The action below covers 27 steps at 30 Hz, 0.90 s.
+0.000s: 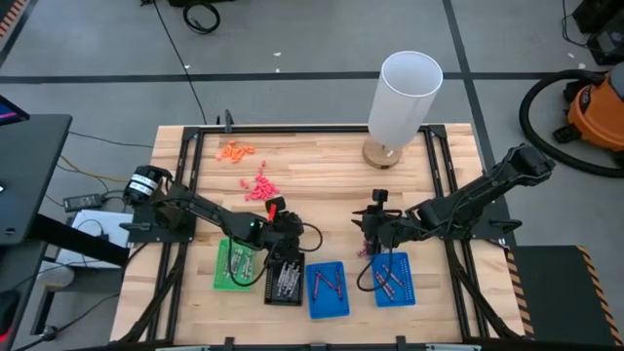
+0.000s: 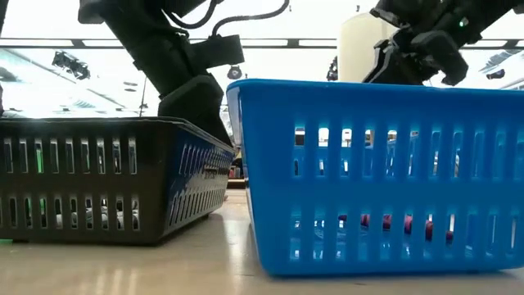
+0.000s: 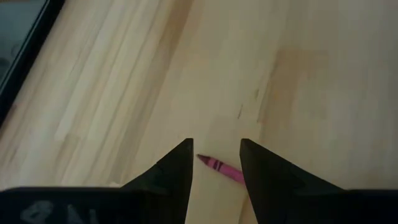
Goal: Sort crayons
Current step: Put the red crayon into the left blue bin
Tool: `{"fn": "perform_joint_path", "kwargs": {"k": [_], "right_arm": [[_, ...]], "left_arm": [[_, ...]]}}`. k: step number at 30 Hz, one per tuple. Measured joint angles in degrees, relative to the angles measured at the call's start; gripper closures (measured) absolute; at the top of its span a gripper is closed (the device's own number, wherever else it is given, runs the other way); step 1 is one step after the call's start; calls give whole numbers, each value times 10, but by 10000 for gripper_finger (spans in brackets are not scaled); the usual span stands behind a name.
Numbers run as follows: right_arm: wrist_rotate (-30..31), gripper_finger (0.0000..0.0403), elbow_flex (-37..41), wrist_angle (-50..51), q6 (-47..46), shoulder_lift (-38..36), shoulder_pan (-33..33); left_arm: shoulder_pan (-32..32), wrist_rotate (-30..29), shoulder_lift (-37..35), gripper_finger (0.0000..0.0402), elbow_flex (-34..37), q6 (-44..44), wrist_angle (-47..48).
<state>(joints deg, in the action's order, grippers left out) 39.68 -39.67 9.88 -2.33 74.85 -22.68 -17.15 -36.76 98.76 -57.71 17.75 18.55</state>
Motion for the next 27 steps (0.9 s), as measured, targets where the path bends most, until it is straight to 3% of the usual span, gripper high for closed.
{"fn": "perform_joint_path", "kwargs": {"k": [5,10,19,27], "right_arm": [[12,298,34,-76,3,0,0],[9,298,51,-114,10,0,0],[8,298,58,-116,15,0,0],[7,298,57,-122,26,0,0]], "left_arm": [[14,5,0,260,0,53,17],[34,54,0,260,0,123,26],[62,114,12,260,0,265,22],[78,168,34,260,0,323,21]]}}
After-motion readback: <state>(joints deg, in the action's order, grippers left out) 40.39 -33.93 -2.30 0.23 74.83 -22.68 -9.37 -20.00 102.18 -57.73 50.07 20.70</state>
